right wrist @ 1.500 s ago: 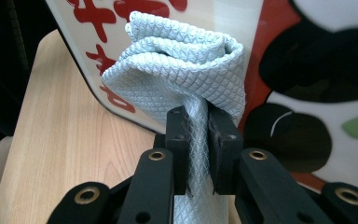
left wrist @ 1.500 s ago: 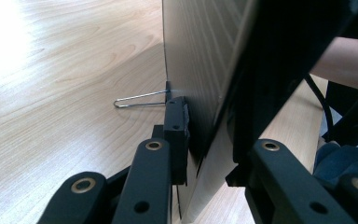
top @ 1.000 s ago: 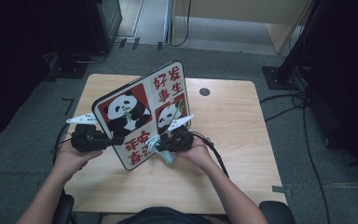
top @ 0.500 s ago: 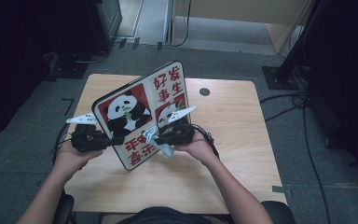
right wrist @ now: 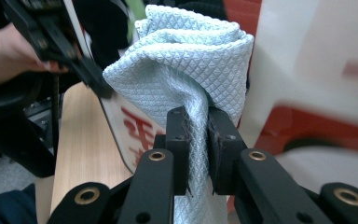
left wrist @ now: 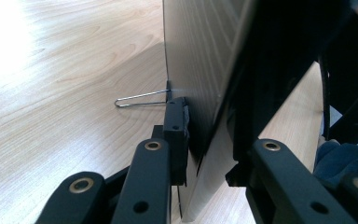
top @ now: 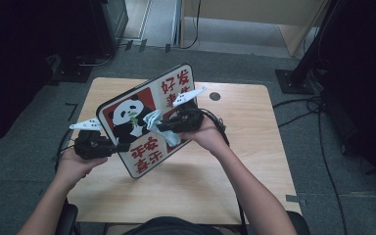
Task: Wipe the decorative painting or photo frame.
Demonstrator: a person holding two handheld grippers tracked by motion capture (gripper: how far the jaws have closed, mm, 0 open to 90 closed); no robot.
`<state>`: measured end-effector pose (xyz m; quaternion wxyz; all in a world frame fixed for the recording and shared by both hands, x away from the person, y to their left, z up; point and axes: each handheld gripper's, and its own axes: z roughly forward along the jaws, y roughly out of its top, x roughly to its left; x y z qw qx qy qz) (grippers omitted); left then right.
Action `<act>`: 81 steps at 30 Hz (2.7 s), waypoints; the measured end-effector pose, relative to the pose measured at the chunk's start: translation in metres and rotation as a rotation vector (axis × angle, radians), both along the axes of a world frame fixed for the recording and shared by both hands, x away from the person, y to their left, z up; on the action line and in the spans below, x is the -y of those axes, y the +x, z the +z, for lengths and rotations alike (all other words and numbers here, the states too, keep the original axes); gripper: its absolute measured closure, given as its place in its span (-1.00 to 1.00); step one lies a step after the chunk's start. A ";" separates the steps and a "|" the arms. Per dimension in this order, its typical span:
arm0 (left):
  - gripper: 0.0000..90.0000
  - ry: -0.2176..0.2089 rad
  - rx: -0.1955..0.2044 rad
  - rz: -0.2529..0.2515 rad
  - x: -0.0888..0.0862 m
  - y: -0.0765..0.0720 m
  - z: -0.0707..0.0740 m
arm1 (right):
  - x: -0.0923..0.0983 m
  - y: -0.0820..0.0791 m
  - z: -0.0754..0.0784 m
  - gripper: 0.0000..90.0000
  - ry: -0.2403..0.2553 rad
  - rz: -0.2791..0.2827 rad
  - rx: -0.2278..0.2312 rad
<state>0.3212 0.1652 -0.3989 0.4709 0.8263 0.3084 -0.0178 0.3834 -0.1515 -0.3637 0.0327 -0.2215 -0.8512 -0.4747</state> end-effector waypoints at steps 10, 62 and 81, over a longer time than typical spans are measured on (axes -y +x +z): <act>0.67 -0.013 0.008 0.007 -0.004 0.000 0.002 | -0.021 0.008 0.063 0.79 -0.019 0.025 0.082; 0.71 -0.002 0.025 0.009 -0.006 -0.001 0.005 | -0.039 -0.002 0.015 0.79 -0.027 0.059 0.056; 0.71 0.000 0.023 0.010 -0.006 -0.001 0.005 | -0.032 -0.012 -0.031 0.79 -0.019 0.049 -0.001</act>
